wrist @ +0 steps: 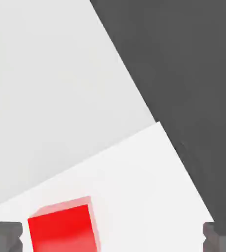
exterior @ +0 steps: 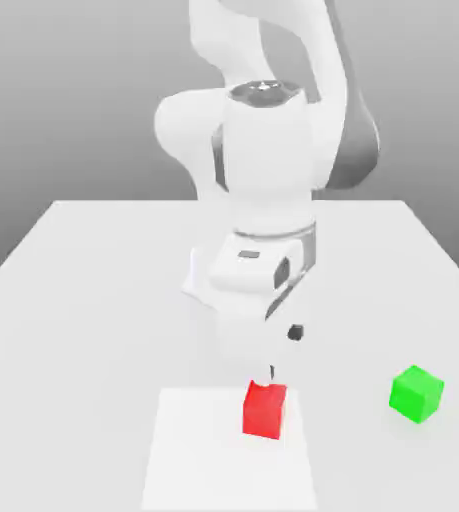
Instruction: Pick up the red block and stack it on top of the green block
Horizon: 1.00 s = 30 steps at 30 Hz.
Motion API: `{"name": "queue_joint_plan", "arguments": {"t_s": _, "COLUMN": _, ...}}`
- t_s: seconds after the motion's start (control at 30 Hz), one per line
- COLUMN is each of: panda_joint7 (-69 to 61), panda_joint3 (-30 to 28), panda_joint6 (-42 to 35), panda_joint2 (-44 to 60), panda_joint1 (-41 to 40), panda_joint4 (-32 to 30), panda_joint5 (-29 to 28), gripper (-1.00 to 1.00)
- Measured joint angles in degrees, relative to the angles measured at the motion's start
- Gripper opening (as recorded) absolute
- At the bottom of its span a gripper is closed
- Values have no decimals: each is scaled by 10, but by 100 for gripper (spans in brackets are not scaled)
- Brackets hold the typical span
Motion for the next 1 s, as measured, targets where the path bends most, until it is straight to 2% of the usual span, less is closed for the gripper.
{"name": "queue_joint_plan", "arguments": {"t_s": 0.07, "panda_joint7": -16, "panda_joint3": 0, "panda_joint6": 17, "panda_joint2": 20, "panda_joint1": -1, "panda_joint4": -12, "panda_joint5": -23, "gripper": 0}}
{"name": "queue_joint_plan", "arguments": {"t_s": 0.17, "panda_joint7": -33, "panda_joint3": 2, "panda_joint6": 38, "panda_joint2": 44, "panda_joint1": -1, "panda_joint4": -9, "panda_joint5": -15, "gripper": 0}}
{"name": "queue_joint_plan", "arguments": {"t_s": 0.37, "panda_joint7": -73, "panda_joint3": 24, "panda_joint6": 83, "panda_joint2": 99, "panda_joint1": -10, "panda_joint4": 1, "panda_joint5": 36, "gripper": 0}}
{"name": "queue_joint_plan", "arguments": {"t_s": 0.57, "panda_joint7": -115, "panda_joint3": 81, "panda_joint6": 134, "panda_joint2": 162, "panda_joint1": -52, "panda_joint4": 6, "panda_joint5": 96, "gripper": 0}}
{"name": "queue_joint_plan", "arguments": {"t_s": 0.6, "panda_joint7": -119, "panda_joint3": 89, "panda_joint6": 140, "panda_joint2": 169, "panda_joint1": -58, "panda_joint4": 6, "panda_joint5": 102, "gripper": -100}}
{"name": "queue_joint_plan", "arguments": {"t_s": 0.83, "panda_joint7": -118, "panda_joint3": 89, "panda_joint6": 139, "panda_joint2": 169, "panda_joint1": -59, "panda_joint4": 6, "panda_joint5": 102, "gripper": -100}}
{"name": "queue_joint_plan", "arguments": {"t_s": 1.0, "panda_joint7": -85, "panda_joint3": 51, "panda_joint6": 101, "panda_joint2": 122, "panda_joint1": -33, "panda_joint4": 3, "panda_joint5": 53, "gripper": -100}}
